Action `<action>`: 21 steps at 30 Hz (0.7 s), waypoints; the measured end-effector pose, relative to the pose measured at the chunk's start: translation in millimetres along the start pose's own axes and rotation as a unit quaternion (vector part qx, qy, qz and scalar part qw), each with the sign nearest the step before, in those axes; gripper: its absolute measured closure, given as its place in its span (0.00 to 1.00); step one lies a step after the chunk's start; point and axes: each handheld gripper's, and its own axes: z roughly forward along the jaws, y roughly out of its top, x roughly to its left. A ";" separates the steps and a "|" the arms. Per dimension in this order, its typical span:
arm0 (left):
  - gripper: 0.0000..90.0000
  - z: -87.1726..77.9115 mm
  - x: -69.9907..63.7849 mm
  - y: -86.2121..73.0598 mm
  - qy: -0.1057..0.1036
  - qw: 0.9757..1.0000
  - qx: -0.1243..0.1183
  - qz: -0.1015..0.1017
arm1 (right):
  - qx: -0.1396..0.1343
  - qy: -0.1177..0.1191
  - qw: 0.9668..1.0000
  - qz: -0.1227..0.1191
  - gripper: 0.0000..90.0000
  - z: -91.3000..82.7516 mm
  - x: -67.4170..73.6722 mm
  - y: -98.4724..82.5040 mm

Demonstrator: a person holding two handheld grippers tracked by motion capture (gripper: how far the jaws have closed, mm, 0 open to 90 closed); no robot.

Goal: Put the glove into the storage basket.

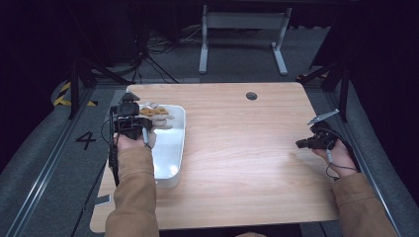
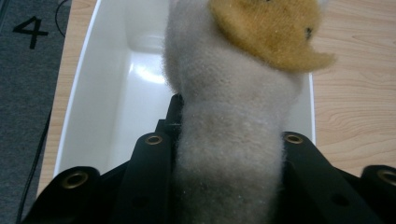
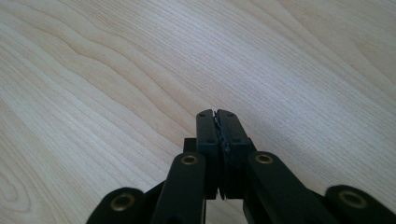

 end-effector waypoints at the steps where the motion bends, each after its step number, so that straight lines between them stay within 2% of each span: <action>1: 0.77 1.2 0.7 -0.5 -0.001 1.000 0.001 -0.001 | 0.000 0.000 1.000 -0.001 0.98 0.3 0.0 0.0; 10: 0.77 9.9 -0.4 -2.1 0.030 1.000 0.004 0.004 | 0.002 0.001 1.000 -0.001 0.98 1.2 0.1 -0.1; 16: 0.77 20.1 2.6 -6.2 0.018 1.000 0.001 -0.010 | 0.002 0.001 1.000 0.000 0.98 2.2 -0.6 -0.5; 21: 0.77 31.8 3.6 -10.0 0.018 1.000 0.013 -0.011 | 0.003 0.003 1.000 -0.001 0.98 2.7 -0.6 -0.4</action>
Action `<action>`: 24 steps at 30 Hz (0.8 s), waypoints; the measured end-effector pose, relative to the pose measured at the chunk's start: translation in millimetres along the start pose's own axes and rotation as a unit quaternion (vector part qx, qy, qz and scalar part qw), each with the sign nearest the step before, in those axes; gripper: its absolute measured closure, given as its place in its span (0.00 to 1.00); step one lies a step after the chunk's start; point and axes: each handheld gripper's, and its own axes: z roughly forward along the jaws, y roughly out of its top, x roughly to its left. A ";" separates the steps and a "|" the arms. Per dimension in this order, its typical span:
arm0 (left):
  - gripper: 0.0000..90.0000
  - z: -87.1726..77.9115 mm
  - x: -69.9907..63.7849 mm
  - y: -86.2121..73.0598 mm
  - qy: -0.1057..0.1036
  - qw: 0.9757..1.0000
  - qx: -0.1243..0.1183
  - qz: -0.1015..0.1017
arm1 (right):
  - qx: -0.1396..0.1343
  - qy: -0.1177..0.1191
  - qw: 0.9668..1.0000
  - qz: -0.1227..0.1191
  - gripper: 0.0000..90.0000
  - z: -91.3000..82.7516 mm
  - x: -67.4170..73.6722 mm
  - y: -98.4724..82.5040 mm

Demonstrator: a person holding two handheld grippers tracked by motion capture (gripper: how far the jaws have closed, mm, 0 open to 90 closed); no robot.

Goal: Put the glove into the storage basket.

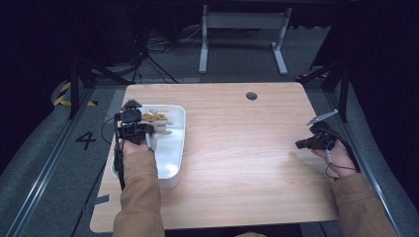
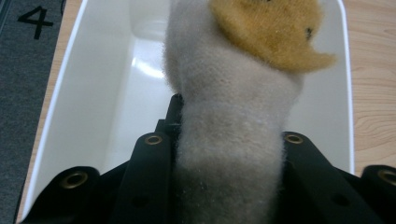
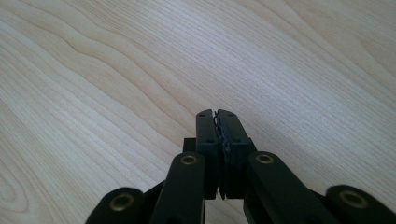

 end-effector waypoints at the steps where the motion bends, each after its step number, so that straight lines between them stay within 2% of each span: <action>1: 0.77 1.9 0.1 -0.6 0.003 1.000 0.001 0.000 | 0.000 0.000 1.000 0.000 0.98 0.2 0.0 0.0; 11: 0.77 21.7 6.5 -6.6 0.003 1.000 0.006 -0.019 | 0.003 0.003 1.000 0.000 0.98 1.9 -0.3 -0.6; 15: 0.77 32.2 8.7 -10.2 0.003 1.000 0.012 -0.018 | 0.002 0.002 1.000 0.001 0.98 1.9 -1.2 -1.0; 18: 0.77 38.8 10.1 -14.5 -0.001 1.000 0.007 -0.025 | 0.002 0.005 1.000 0.003 0.98 2.8 -1.0 -1.5; 24: 0.77 46.8 10.8 -20.3 -0.003 1.000 0.003 -0.024 | 0.004 0.008 1.000 0.001 0.98 4.8 -1.0 -1.4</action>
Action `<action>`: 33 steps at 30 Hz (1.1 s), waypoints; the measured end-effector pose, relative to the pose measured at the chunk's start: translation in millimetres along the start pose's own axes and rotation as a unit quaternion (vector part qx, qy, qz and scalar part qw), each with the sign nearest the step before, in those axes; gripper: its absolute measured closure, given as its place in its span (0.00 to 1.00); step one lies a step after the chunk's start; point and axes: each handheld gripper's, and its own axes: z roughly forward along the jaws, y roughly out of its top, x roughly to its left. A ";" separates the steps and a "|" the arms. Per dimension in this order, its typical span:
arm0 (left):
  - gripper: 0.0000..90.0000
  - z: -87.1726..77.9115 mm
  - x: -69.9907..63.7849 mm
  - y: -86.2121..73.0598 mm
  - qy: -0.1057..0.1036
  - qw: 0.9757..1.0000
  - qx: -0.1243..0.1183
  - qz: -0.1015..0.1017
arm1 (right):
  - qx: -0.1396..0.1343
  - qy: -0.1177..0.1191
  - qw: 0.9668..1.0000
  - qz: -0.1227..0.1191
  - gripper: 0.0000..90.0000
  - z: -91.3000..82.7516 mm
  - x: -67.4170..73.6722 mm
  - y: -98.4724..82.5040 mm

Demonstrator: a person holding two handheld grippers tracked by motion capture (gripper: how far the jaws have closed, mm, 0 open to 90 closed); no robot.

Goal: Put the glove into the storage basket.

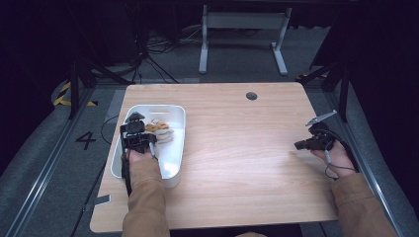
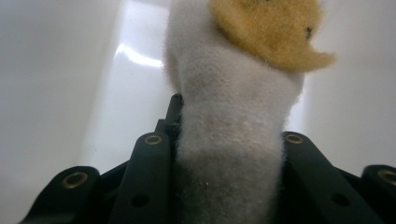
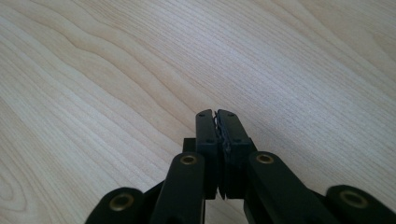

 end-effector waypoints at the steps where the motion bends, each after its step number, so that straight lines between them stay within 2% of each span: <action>1: 0.77 0.4 0.6 -0.5 0.001 1.000 -0.002 -0.001 | 0.000 0.000 1.000 -0.001 0.98 -0.1 -0.1 0.0; 7: 0.77 4.4 1.8 -4.3 0.005 1.000 -0.004 -0.001 | 0.002 0.001 1.000 -0.001 0.97 1.4 -0.5 -0.1; 11: 0.76 6.7 0.6 -6.0 0.010 1.000 0.005 0.005 | 0.001 0.000 1.000 -0.003 0.97 2.3 0.4 -0.2; 22: 0.75 15.5 1.8 -2.9 0.002 0.999 0.050 0.003 | 0.004 0.002 1.000 -0.004 0.96 4.1 0.0 -0.3; 29: 0.75 22.9 1.5 -1.9 0.003 0.998 0.064 0.002 | 0.006 0.002 1.000 -0.005 0.95 4.8 0.4 -0.2; 33: 0.75 27.0 0.7 -2.1 0.007 0.997 0.073 0.012 | 0.006 0.002 1.000 -0.003 0.95 5.5 0.5 -0.4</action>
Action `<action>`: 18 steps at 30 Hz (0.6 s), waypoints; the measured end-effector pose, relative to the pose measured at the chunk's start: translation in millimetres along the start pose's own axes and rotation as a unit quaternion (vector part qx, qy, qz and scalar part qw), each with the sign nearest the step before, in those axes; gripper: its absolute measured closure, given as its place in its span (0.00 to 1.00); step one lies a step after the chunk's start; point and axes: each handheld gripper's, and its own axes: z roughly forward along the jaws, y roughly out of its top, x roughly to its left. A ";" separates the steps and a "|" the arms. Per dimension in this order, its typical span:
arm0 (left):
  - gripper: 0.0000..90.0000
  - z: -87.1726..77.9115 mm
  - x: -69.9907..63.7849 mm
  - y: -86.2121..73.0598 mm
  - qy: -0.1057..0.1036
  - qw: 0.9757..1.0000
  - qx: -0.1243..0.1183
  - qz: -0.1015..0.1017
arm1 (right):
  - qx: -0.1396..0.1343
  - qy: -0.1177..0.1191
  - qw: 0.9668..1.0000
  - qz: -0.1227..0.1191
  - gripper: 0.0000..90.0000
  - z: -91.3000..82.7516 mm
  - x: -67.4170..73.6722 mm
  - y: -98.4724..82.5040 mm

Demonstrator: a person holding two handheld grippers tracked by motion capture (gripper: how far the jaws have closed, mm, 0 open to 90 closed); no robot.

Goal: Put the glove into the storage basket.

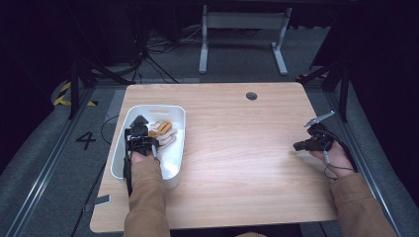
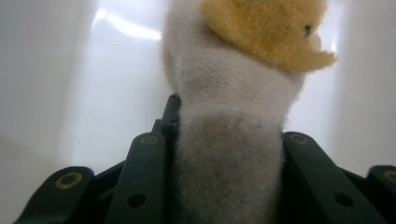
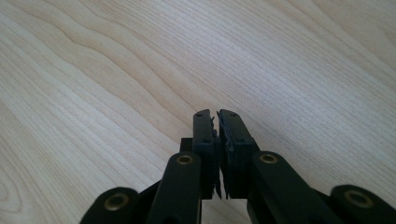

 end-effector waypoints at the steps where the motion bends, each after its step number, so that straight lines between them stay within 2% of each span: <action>1: 0.75 0.4 -0.7 -0.2 0.001 1.000 0.002 0.003 | 0.000 0.000 1.000 -0.001 0.95 0.1 -0.1 -0.1; 8: 0.74 1.6 -0.8 -0.3 0.004 1.000 0.006 0.002 | -0.001 -0.002 1.000 -0.002 0.95 0.1 -0.2 -0.2; 13: 0.72 3.7 -0.9 0.6 0.007 1.000 0.018 0.001 | -0.006 -0.004 1.000 0.001 0.95 -1.3 -1.5 -0.9; 16: 0.65 4.7 -1.1 1.0 0.005 1.000 0.028 0.005 | -0.005 -0.005 1.000 0.001 0.95 -1.0 -1.6 -1.0; 18: 0.51 6.4 -2.0 1.7 -0.002 0.999 0.038 0.007 | -0.005 -0.006 1.000 0.000 0.95 -1.2 -1.5 -0.9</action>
